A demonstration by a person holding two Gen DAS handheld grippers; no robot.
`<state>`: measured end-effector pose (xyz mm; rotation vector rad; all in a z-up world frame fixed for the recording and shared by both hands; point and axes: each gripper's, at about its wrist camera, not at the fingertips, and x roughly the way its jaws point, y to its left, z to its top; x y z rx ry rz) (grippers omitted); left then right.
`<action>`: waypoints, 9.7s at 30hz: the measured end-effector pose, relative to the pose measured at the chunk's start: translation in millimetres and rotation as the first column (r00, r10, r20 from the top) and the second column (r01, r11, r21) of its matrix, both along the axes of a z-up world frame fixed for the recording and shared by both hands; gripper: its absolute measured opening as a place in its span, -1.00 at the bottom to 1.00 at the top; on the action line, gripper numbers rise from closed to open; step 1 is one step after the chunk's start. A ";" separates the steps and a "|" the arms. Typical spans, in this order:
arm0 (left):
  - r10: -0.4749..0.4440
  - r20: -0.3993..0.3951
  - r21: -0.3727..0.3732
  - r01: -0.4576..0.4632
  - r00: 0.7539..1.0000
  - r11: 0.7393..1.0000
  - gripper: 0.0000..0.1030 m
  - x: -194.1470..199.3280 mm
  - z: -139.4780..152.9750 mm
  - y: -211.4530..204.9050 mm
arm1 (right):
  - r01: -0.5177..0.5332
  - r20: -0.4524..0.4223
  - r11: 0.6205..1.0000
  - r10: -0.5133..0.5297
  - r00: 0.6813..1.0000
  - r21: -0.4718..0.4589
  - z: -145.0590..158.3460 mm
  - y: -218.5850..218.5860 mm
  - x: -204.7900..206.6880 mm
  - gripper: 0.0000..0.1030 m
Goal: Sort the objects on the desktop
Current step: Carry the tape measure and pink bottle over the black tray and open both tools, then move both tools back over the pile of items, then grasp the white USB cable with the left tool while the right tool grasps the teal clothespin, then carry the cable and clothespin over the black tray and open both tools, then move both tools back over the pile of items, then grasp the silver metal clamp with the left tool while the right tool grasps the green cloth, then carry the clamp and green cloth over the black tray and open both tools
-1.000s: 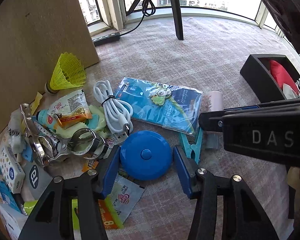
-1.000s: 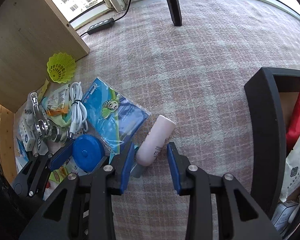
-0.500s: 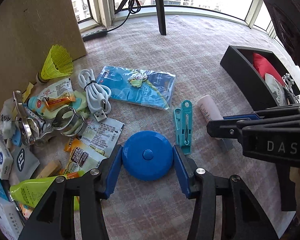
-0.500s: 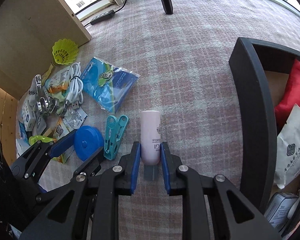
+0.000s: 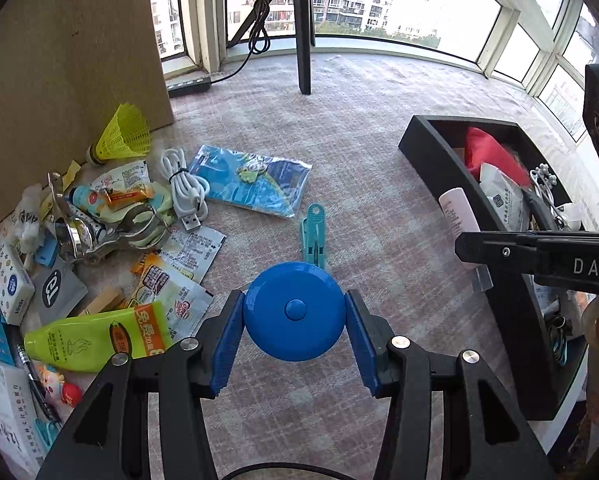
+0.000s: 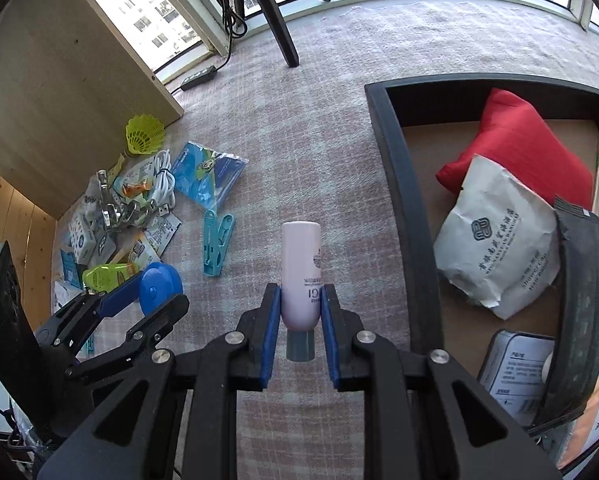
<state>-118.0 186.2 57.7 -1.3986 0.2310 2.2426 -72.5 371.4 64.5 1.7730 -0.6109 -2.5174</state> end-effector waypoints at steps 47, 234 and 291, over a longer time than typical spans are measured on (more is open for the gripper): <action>-0.058 -0.023 0.046 0.059 0.998 0.997 0.32 3.8 56.3 95.3 | 0.193 -0.100 0.977 -0.184 0.978 0.092 62.3 94.0 35.0 -0.32; 0.076 0.098 -0.054 -0.071 0.992 0.996 -0.12 16.0 -3.7 -51.1 | -0.264 -0.056 0.960 0.270 0.961 0.090 25.7 -23.9 27.0 -0.30; -0.105 0.023 -0.037 0.106 0.994 0.994 -0.95 26.7 -1.6 -18.0 | -0.240 -0.039 0.957 0.249 0.968 0.162 3.3 -32.6 1.7 -0.91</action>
